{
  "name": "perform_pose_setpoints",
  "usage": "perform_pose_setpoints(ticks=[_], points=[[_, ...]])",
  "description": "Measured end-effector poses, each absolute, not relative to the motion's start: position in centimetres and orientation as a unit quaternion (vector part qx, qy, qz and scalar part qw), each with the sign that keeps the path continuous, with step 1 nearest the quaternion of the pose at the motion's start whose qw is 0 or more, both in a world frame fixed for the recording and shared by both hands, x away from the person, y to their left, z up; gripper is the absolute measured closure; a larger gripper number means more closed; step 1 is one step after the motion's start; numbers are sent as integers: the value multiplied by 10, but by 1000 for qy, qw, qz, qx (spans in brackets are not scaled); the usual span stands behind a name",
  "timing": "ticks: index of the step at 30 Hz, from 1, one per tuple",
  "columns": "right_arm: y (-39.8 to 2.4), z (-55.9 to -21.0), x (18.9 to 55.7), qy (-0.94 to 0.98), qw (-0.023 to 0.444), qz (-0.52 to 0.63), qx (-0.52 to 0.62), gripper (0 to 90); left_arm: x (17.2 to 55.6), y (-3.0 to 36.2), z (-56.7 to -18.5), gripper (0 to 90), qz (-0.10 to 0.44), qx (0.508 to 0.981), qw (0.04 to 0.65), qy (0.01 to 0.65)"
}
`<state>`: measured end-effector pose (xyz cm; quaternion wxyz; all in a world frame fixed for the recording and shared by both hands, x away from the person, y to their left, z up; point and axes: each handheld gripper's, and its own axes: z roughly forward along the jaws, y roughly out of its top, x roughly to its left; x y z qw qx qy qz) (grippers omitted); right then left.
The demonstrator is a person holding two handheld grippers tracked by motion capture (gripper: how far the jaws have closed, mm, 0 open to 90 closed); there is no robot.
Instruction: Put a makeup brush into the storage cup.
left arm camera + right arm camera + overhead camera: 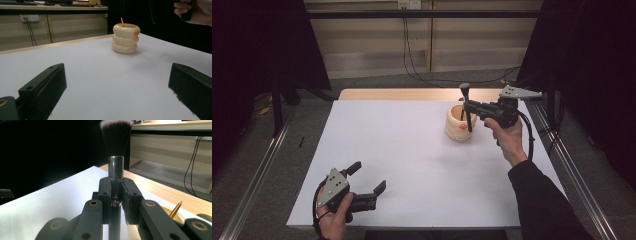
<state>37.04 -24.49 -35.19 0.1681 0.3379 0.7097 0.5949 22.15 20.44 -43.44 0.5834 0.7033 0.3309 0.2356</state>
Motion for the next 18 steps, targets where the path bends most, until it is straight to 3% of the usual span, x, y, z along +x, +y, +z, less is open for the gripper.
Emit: perform_pose_setpoints(ticks=[18], points=[[-252, -344, 402, 707, 180, 578, 366, 785, 222, 204, -435, 14, 234, 701, 585, 334]])
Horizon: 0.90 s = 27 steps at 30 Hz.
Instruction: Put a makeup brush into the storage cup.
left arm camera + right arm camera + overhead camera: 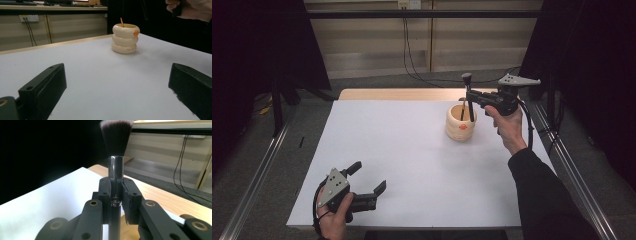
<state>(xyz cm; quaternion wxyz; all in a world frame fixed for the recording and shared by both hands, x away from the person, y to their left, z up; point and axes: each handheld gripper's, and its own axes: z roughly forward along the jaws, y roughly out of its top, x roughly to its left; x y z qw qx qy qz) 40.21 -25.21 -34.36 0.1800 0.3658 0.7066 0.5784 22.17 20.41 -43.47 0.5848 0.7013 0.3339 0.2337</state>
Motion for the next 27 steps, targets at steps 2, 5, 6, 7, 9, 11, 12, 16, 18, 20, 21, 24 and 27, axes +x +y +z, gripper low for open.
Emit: perform_pose_setpoints(ticks=[2, 5, 6, 7, 9, 11, 12, 16, 18, 20, 21, 24, 27], points=[[-252, -342, 405, 703, 184, 580, 368, 785, 222, 204, -435, 14, 235, 703, 583, 334], [-251, -341, 411, 706, 190, 571, 373, 785, 222, 204, -435, 14, 234, 703, 583, 332], [-250, -340, 413, 710, 196, 565, 372, 785, 222, 205, -435, 14, 234, 703, 583, 333], [-250, -340, 414, 711, 196, 564, 371, 785, 222, 205, -435, 14, 234, 702, 584, 334], [-250, -337, 417, 708, 201, 564, 375, 785, 222, 205, -435, 14, 235, 704, 581, 333], [-250, -336, 419, 705, 204, 565, 378, 785, 222, 205, -435, 14, 235, 702, 582, 335], [-250, -335, 421, 702, 209, 564, 382, 785, 222, 205, -435, 14, 236, 704, 581, 333], [-250, -333, 426, 693, 216, 567, 390, 785, 222, 205, -435, 13, 235, 703, 583, 334], [-248, -333, 428, 693, 214, 568, 389, 785, 222, 205, -435, 13, 234, 702, 583, 335], [-247, -335, 431, 695, 214, 565, 390, 785, 222, 206, -435, 13, 234, 702, 583, 335], [-245, -338, 433, 698, 213, 561, 390, 785, 222, 206, -435, 13, 235, 702, 583, 335], [-245, -345, 438, 701, 208, 555, 396, 785, 222, 206, -435, 13, 235, 702, 583, 335], [-246, -349, 442, 701, 211, 548, 404, 784, 222, 206, -435, 13, 235, 702, 582, 337]])
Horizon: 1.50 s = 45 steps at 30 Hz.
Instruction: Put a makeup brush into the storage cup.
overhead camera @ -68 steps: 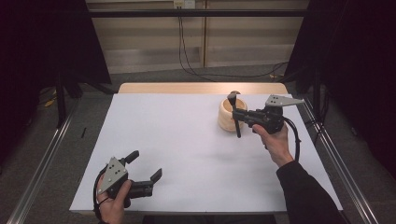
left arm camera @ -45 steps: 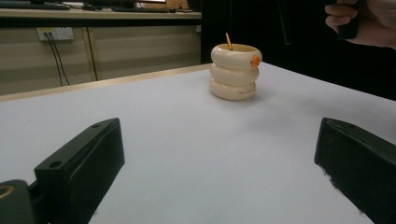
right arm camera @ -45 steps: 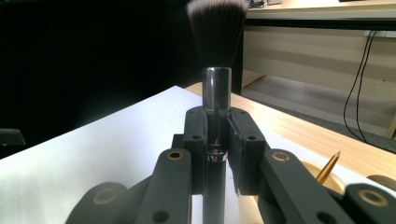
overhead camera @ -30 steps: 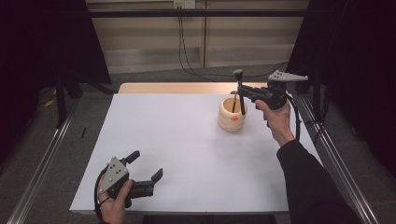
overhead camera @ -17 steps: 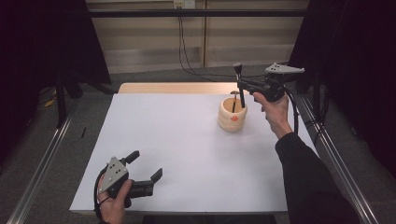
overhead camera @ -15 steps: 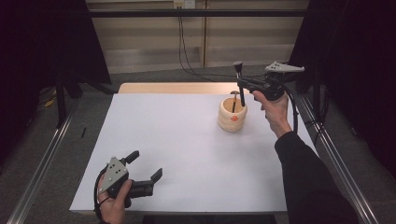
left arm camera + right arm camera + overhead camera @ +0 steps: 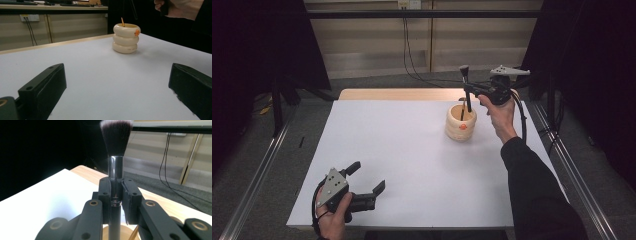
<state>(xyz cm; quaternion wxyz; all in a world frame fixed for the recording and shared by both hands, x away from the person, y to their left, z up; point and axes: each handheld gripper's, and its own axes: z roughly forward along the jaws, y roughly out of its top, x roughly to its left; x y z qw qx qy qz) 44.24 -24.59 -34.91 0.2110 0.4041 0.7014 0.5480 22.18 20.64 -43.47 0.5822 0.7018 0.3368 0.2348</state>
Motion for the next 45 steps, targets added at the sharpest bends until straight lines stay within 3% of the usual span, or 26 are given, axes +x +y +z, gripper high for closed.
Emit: perform_pose_setpoints(ticks=[7, 45], points=[[-248, -356, 446, 699, 225, 537, 415, 785, 222, 206, -435, 13, 235, 702, 583, 336], [-236, -406, 442, 722, 191, 516, 420, 783, 222, 206, -435, 13, 234, 706, 581, 332]])
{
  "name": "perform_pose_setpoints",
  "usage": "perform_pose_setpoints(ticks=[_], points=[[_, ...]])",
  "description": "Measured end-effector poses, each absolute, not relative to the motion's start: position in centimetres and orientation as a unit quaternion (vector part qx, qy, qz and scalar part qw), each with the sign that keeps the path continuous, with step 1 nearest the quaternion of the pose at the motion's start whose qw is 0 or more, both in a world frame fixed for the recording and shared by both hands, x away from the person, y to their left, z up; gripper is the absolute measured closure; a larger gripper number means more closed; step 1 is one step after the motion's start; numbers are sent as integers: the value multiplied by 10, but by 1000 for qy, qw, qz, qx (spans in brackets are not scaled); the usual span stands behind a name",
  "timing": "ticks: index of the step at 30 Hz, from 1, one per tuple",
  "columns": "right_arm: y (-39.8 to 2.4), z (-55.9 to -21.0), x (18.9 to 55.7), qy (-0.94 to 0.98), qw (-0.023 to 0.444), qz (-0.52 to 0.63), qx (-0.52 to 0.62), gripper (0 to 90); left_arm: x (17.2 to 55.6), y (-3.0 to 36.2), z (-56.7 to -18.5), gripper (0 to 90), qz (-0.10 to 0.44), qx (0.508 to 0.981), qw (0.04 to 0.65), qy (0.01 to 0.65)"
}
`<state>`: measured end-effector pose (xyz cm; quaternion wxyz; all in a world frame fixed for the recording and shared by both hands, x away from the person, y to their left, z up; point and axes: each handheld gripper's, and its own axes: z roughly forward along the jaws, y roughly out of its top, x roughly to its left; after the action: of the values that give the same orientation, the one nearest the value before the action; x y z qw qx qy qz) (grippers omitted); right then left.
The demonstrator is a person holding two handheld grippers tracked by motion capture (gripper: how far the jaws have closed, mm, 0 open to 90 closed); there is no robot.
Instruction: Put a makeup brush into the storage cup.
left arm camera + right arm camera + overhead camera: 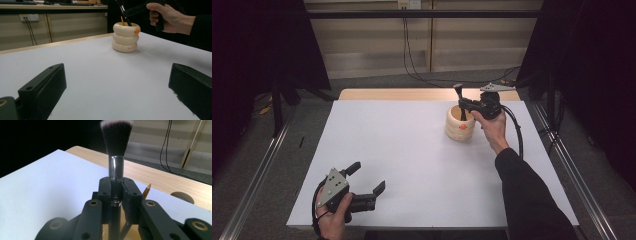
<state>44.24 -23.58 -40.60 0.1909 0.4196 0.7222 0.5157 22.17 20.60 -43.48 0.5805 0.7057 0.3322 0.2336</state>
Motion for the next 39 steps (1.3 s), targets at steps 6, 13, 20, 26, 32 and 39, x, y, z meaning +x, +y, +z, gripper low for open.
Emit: perform_pose_setpoints(ticks=[6, 13, 20, 26, 32, 39], points=[[-238, -415, 441, 721, 184, 513, 427, 783, 221, 206, -434, 12, 238, 706, 578, 333], [-242, -417, 441, 718, 184, 515, 431, 780, 222, 206, -435, 11, 235, 705, 580, 332], [-241, -418, 442, 720, 178, 516, 428, 775, 222, 207, -435, 9, 236, 706, 579, 332], [-241, -418, 442, 722, 180, 511, 431, 652, 221, 206, -434, 11, 237, 705, 582, 328], [-240, -417, 440, 721, 186, 508, 433, 386, 221, 206, -434, 10, 236, 706, 581, 327], [-237, -414, 439, 716, 194, 514, 432, 132, 221, 205, -434, 10, 237, 708, 579, 327]])
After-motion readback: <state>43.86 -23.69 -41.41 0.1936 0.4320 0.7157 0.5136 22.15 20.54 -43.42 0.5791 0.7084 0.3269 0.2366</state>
